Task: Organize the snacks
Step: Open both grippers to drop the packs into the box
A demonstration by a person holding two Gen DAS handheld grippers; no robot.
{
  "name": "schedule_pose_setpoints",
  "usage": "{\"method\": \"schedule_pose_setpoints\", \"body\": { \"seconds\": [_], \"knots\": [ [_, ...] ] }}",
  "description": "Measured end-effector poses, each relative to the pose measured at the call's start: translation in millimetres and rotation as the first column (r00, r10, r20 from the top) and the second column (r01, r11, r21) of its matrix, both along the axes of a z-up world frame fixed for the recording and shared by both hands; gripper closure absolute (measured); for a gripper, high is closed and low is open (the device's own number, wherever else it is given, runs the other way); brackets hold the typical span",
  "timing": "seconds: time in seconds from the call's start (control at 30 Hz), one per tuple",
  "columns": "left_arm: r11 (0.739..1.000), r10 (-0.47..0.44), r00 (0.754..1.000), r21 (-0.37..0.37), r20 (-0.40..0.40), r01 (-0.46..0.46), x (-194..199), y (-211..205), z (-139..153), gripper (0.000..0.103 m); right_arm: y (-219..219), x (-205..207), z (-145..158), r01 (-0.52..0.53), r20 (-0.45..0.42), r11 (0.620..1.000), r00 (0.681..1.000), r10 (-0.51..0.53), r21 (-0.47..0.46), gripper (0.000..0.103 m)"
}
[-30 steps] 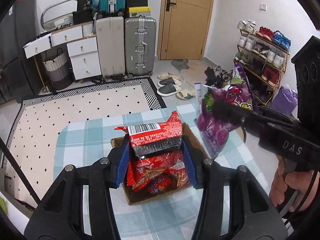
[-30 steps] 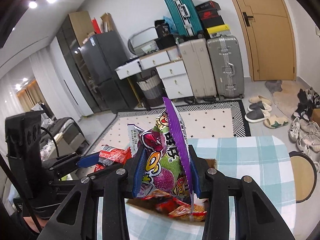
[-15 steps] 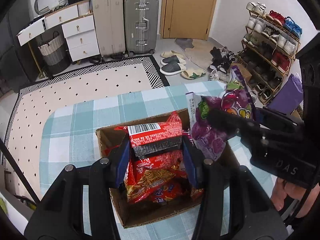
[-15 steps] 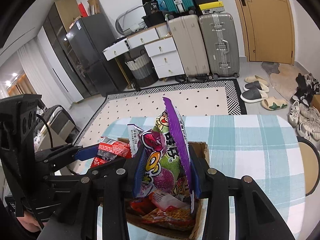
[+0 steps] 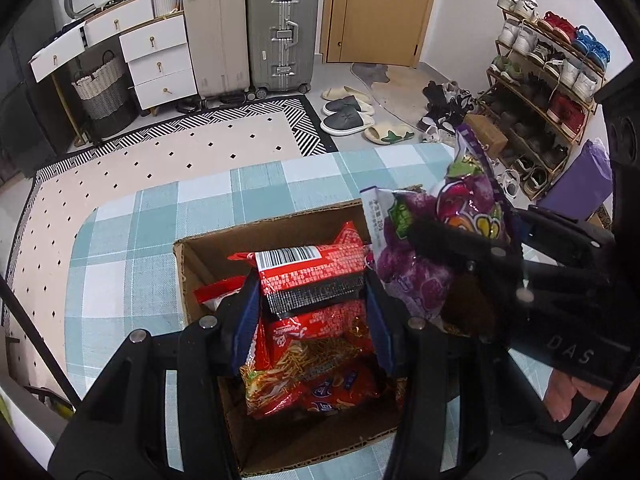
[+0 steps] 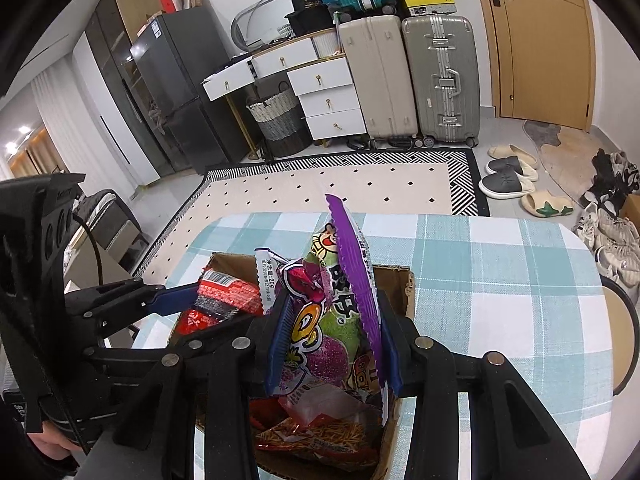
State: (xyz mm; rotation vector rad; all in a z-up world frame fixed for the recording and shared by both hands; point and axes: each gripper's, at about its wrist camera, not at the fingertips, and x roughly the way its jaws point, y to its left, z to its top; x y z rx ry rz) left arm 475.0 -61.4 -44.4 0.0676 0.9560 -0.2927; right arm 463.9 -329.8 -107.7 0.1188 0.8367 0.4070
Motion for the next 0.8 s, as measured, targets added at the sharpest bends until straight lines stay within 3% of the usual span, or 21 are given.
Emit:
{"method": "schedule_pose_setpoints", "body": {
  "seconds": [0.27,0.43,0.57,0.8],
  "knots": [
    [1.000,0.016,1.000,0.012,-0.011,-0.015,2,0,-2,0.055,4,-2,1,-0.006,-0.001,1.000,1.000,0.006,-0.006,0.062],
    [1.000,0.013,1.000,0.018,-0.001,-0.013,-9,4,6,0.053,-3,-9,9,0.006,0.023,1.000,1.000,-0.006,-0.003,0.052],
    [0.999,0.036,0.999,0.026,0.025,-0.037,-22,8,20,0.033,-7,-21,20,0.009,0.052,1.000,0.999,-0.009,-0.009,0.052],
    [0.997,0.069,0.992,0.028,0.108,-0.072,-58,18,52,0.028,-15,-52,51,0.006,0.110,1.000,0.994,-0.005,-0.009,0.052]
  ]
}}
